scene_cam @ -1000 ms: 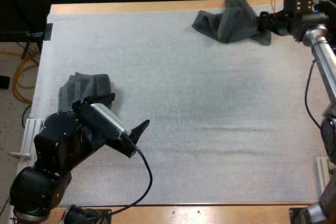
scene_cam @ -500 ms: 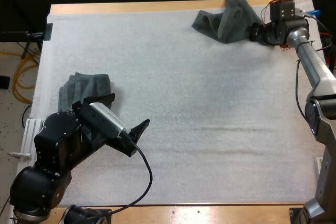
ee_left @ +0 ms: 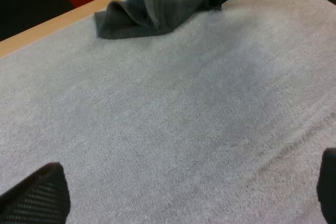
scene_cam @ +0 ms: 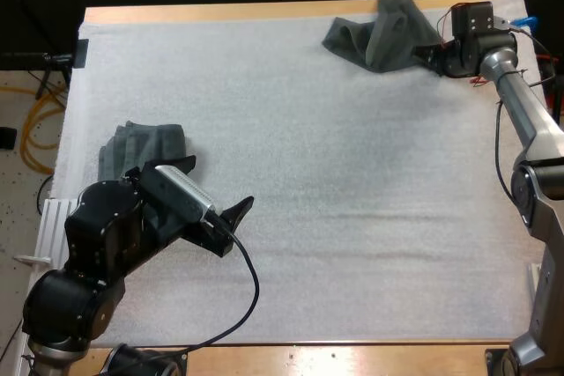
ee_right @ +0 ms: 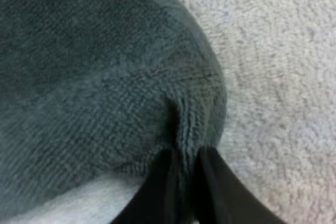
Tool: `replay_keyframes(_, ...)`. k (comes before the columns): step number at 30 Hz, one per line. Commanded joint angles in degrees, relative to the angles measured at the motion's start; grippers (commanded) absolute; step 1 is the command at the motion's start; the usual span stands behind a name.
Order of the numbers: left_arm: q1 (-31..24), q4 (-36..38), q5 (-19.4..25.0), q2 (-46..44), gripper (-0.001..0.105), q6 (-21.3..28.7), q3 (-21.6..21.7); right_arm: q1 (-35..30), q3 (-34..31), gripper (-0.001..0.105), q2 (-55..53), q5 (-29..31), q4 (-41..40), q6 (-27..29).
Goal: Pick towel from pile fold and stack
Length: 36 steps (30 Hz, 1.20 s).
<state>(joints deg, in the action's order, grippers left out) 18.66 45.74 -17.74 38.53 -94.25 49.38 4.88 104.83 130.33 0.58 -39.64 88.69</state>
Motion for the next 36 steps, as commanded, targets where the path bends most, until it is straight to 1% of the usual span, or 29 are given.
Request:
replay_keyframes(1,0.3,-0.6,-0.3,-0.2,0.092,-0.7,0.4,0.0,0.6,0.000,-2.5,-0.9,-0.5,0.2)
replay_keyframes(3,0.3,-0.9,-0.3,-0.2,0.092,-0.7,0.4,0.0,0.6,0.000,-4.8,-0.6,-0.5,0.9)
replay_keyframes(6,0.3,-2.5,-0.5,-0.2,0.092,-0.7,0.4,0.0,0.6,0.000,-10.8,-0.6,-0.1,6.9)
replay_keyframes(10,0.3,-5.0,-0.5,-0.2,0.092,-0.7,0.4,0.0,0.6,0.000,-18.2,-0.6,-0.1,10.7)
replay_keyframes(12,0.3,-6.3,-0.8,-0.2,0.092,-0.7,0.4,0.0,0.6,0.000,-27.1,-0.6,-1.0,12.1)
replay_keyframes(14,0.3,-6.3,-1.1,-0.2,0.092,-0.7,0.4,0.0,0.6,0.000,-30.7,-0.6,-2.5,13.0)
replay_keyframes(17,0.3,-6.2,-3.7,-0.6,0.092,-0.7,0.6,0.0,0.6,0.000,-36.2,-0.6,-7.1,13.6)
replay_keyframes(19,0.3,-5.3,-6.0,-1.3,0.092,-0.7,1.4,0.0,0.6,0.000,-40.0,-0.6,-12.2,14.4)
replay_keyframes(20,0.3,-3.3,-6.5,-1.9,0.092,-0.7,2.8,0.0,0.6,0.000,-42.3,-0.6,-16.3,15.9)
replay_keyframes(22,0.3,-0.9,-6.5,-2.7,0.092,-0.7,4.6,0.0,0.6,0.000,-44.4,-0.6,-19.8,16.0)
replay_keyframes(23,0.3,1.8,-6.5,-3.8,0.092,-0.7,6.3,0.0,0.6,0.000,-46.9,-0.6,-23.3,16.0)
replay_keyframes(25,0.3,3.7,-6.5,-4.6,0.092,-0.7,7.1,0.0,0.6,0.000,-48.1,-0.6,-25.1,15.3)
replay_keyframes(28,0.3,5.1,-6.5,-6.2,0.092,-0.7,7.3,0.3,-0.1,0.000,-49.5,-1.3,-27.6,12.6)
replay_keyframes(30,0.3,6.2,-6.5,-7.0,0.092,-0.7,7.3,1.2,-2.0,0.000,-50.2,-1.9,-28.6,11.5)
replay_keyframes(33,0.3,7.2,-6.5,-7.6,0.092,-0.7,7.3,4.2,-6.8,0.000,-51.2,-2.2,-28.6,9.9)
replay_keyframes(35,0.3,7.2,-6.5,-7.6,0.092,-0.7,7.3,8.5,-11.4,0.000,-51.4,-2.2,-28.6,9.4)
replay_keyframes(36,0.3,7.2,-6.5,-7.6,0.092,-0.7,7.3,9.9,-12.7,0.000,-51.4,-2.2,-28.6,9.2)
